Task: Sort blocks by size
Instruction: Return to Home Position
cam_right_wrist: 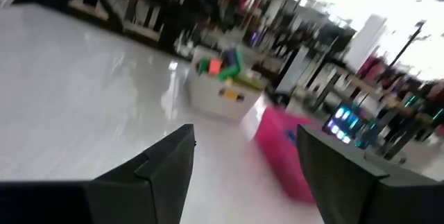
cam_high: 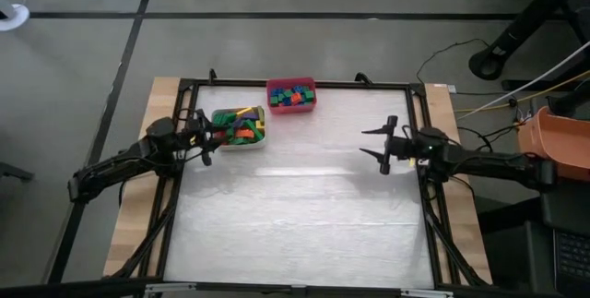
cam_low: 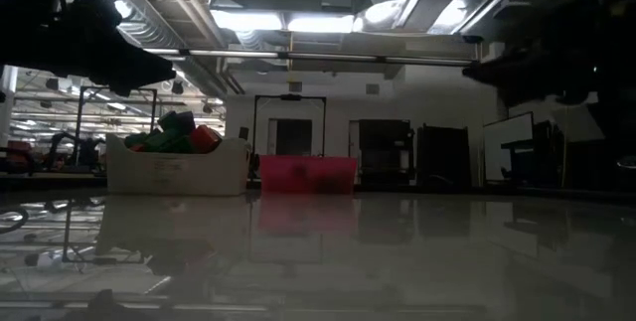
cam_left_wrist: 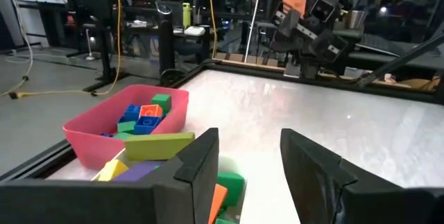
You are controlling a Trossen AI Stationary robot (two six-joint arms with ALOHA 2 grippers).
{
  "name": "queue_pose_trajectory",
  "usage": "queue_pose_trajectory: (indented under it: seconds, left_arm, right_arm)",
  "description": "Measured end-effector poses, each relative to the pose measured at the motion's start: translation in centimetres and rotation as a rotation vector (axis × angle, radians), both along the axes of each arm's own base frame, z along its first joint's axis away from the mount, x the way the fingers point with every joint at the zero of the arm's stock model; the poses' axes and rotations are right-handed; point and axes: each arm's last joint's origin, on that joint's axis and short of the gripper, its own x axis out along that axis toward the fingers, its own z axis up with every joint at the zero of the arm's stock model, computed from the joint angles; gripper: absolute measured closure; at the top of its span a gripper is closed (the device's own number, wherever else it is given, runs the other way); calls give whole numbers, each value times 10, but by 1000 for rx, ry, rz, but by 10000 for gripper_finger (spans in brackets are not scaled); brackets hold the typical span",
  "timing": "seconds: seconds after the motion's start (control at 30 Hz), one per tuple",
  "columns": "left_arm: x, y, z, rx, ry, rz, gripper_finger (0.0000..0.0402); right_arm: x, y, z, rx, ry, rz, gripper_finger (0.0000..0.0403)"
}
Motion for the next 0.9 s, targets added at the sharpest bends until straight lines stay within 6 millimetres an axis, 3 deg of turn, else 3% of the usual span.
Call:
queue_pose_trajectory:
  seconds: [0.9]
  left_arm:
    - [0, 0, 0, -3, 2, 0, 258]
  right_arm:
    - [-7, 3, 11, -38, -109, 22, 152]
